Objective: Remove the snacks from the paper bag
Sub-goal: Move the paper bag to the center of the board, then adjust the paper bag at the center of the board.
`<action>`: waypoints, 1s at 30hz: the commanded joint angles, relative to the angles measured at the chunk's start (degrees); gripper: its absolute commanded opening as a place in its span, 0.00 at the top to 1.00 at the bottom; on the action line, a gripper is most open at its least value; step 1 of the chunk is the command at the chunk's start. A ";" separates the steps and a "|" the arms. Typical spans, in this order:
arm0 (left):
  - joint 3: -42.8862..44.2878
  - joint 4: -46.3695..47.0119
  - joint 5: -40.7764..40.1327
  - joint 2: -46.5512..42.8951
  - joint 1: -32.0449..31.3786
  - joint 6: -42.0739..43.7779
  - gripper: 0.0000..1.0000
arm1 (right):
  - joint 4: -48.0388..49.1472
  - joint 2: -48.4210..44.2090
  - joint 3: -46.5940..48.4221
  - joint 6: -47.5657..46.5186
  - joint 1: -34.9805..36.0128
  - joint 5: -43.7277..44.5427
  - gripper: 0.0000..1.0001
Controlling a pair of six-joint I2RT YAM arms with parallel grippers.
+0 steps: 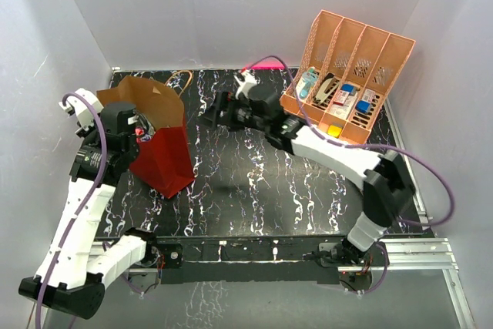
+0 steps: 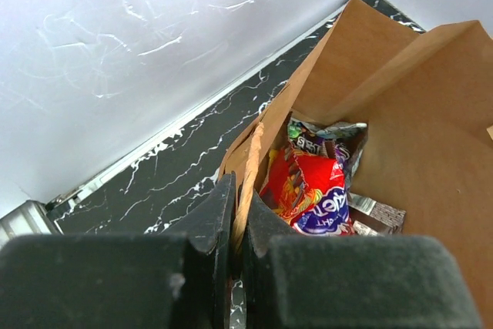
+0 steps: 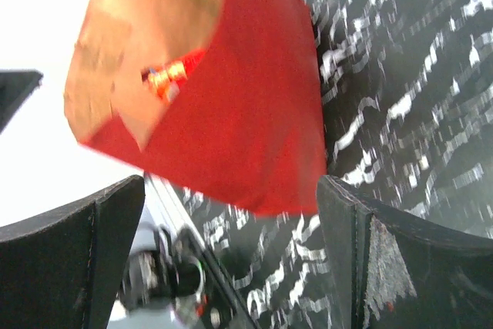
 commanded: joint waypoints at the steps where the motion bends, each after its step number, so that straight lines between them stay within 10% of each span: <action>1: 2.35 3.41 -5.44 -2.32 -2.87 2.12 1.00 | 10.69 8.85 13.38 5.79 1.00 9.02 0.02; 12: -2.52 6.35 -8.51 -5.99 -7.56 5.13 1.00 | 10.02 26.39 33.16 7.44 -0.12 19.68 0.08; 23: -5.57 9.24 -9.44 -7.57 -8.67 6.98 1.00 | 11.72 34.04 43.63 8.23 -2.11 7.70 0.57; 27: -4.09 9.16 -7.84 -7.33 -8.68 6.56 0.98 | 11.57 29.73 38.26 5.91 -2.21 7.03 0.89; 30: -2.59 9.65 -4.77 -6.23 -8.68 5.68 0.96 | 12.95 21.94 28.88 3.57 -2.18 9.95 0.92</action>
